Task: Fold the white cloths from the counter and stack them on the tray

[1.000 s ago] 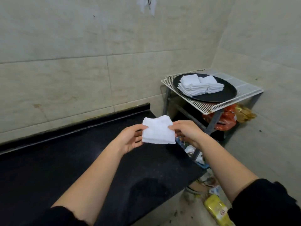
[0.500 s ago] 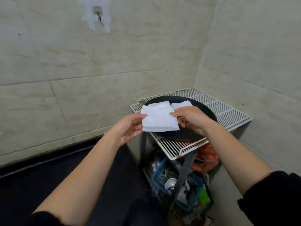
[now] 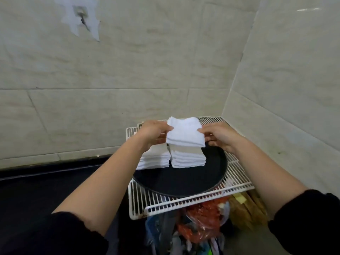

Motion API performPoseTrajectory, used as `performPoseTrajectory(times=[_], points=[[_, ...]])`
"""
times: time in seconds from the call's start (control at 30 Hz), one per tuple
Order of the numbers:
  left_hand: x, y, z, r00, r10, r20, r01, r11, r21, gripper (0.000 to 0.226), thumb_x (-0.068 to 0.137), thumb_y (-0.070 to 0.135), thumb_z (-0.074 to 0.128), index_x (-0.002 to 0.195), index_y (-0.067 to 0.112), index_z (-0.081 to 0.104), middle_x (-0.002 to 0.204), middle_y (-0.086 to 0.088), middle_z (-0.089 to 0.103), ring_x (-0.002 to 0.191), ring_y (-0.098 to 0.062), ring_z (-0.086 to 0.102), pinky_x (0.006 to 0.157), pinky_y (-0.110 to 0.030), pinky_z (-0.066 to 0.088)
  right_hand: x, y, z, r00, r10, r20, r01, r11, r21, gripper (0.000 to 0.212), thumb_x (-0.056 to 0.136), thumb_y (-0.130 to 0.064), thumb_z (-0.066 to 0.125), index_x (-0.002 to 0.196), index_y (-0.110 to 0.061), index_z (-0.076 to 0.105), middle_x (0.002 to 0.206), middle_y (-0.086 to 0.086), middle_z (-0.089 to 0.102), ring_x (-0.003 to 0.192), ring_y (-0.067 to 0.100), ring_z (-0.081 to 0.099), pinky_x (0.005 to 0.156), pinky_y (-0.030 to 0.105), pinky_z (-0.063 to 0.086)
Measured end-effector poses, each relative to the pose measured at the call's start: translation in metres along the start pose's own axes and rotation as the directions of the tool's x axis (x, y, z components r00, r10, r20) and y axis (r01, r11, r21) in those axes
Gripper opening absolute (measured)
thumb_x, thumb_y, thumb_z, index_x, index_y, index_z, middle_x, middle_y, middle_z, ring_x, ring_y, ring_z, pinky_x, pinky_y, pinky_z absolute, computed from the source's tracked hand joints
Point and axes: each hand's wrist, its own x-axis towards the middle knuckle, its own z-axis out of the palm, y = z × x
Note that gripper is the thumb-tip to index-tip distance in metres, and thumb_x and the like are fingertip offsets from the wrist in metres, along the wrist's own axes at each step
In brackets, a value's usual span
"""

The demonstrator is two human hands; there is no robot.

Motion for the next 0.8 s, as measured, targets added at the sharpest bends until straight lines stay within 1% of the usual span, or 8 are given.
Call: performPoseTrajectory(times=[0.13, 0.3, 0.43, 0.5, 0.57, 0.67, 0.73, 0.8], points=[[0.012, -0.003, 0.025, 0.993, 0.029, -0.117, -0.017, 0.995, 0.098, 0.016, 0.08, 0.003, 0.075, 0.088, 0.007, 0.061, 0.069, -0.005, 0.062, 0.056, -0.015, 0.059, 0.055, -0.024, 0.052, 0.021, 0.017, -0.02, 0.999, 0.039, 0.021, -0.039, 0.999, -0.015, 0.007, 0.085, -0.007, 0.068, 0.091, -0.008, 0.07, 0.069, 0.003, 0.069, 0.052, 0.011, 0.059, 0.046, 0.019, 0.041], [0.024, -0.012, 0.039, 0.969, 0.11, -0.223, -0.046, 0.961, 0.271, 0.019, 0.077, 0.002, 0.078, 0.077, 0.009, 0.06, 0.08, -0.01, 0.062, 0.063, -0.022, 0.059, 0.064, -0.033, 0.057, 0.039, 0.031, -0.028, 0.997, 0.06, 0.054, -0.059, 0.998, -0.019, 0.007, 0.085, -0.008, 0.068, 0.09, -0.011, 0.068, 0.072, 0.002, 0.07, 0.056, 0.012, 0.061, 0.052, 0.022, 0.042], [0.027, -0.023, 0.04, 0.947, 0.21, -0.241, -0.079, 0.884, 0.46, 0.038, 0.075, 0.004, 0.078, 0.109, 0.008, 0.061, 0.094, -0.007, 0.062, 0.069, -0.025, 0.064, 0.07, -0.041, 0.06, 0.042, 0.039, -0.025, 0.991, 0.066, 0.114, -0.06, 0.997, -0.055, 0.011, 0.086, -0.009, 0.068, 0.097, -0.008, 0.069, 0.078, 0.004, 0.071, 0.061, 0.013, 0.061, 0.056, 0.022, 0.044], [0.026, -0.026, 0.039, 0.938, 0.249, -0.241, -0.088, 0.844, 0.529, 0.041, 0.076, 0.004, 0.075, 0.114, 0.01, 0.06, 0.101, -0.005, 0.061, 0.072, -0.026, 0.063, 0.072, -0.043, 0.06, 0.044, 0.042, -0.023, 0.991, 0.06, 0.121, -0.051, 0.996, -0.072, 0.012, 0.086, -0.009, 0.068, 0.098, -0.007, 0.069, 0.079, 0.005, 0.071, 0.063, 0.014, 0.062, 0.057, 0.023, 0.044], [0.023, -0.027, 0.039, 0.933, 0.28, -0.227, -0.091, 0.792, 0.604, 0.036, 0.078, 0.001, 0.069, 0.111, 0.014, 0.06, 0.103, -0.005, 0.062, 0.065, -0.023, 0.06, 0.066, -0.038, 0.059, 0.046, 0.046, -0.021, 0.991, 0.053, 0.12, -0.038, 0.992, -0.121, 0.014, 0.085, -0.011, 0.069, 0.099, -0.007, 0.069, 0.078, 0.006, 0.071, 0.062, 0.014, 0.063, 0.053, 0.022, 0.044], [0.019, -0.032, 0.039, 0.942, 0.285, -0.178, -0.069, 0.683, 0.727, 0.03, 0.081, 0.002, 0.06, 0.105, 0.019, 0.061, 0.081, -0.002, 0.061, 0.06, -0.017, 0.054, 0.058, -0.029, 0.046, 0.049, 0.051, -0.017, 0.994, 0.034, 0.104, -0.012, 0.979, -0.202, 0.015, 0.086, -0.011, 0.069, 0.099, -0.007, 0.064, 0.075, 0.007, 0.069, 0.056, 0.014, 0.062, 0.045, 0.021, 0.041], [0.018, -0.036, 0.041, 0.953, 0.263, -0.153, -0.051, 0.633, 0.772, 0.03, 0.083, 0.006, 0.058, 0.107, 0.023, 0.063, 0.079, 0.003, 0.056, 0.068, -0.017, 0.055, 0.057, -0.026, 0.043, 0.048, 0.055, -0.015, 0.997, -0.002, 0.071, 0.019, 0.97, -0.241, 0.014, 0.085, -0.01, 0.07, 0.093, -0.011, 0.058, 0.076, 0.007, 0.066, 0.056, 0.015, 0.061, 0.045, 0.023, 0.04], [0.019, -0.04, 0.043, 0.958, 0.246, -0.148, -0.038, 0.619, 0.784, 0.033, 0.083, 0.009, 0.057, 0.111, 0.025, 0.064, 0.086, 0.002, 0.057, 0.078, -0.02, 0.057, 0.064, -0.026, 0.042, 0.047, 0.058, -0.014, 0.995, -0.101, 0.01, 0.1, 0.953, -0.287, 0.02, 0.082, -0.008, 0.072, 0.084, -0.015, 0.054, 0.074, 0.006, 0.062, 0.058, 0.016, 0.059, 0.048, 0.025, 0.042]])
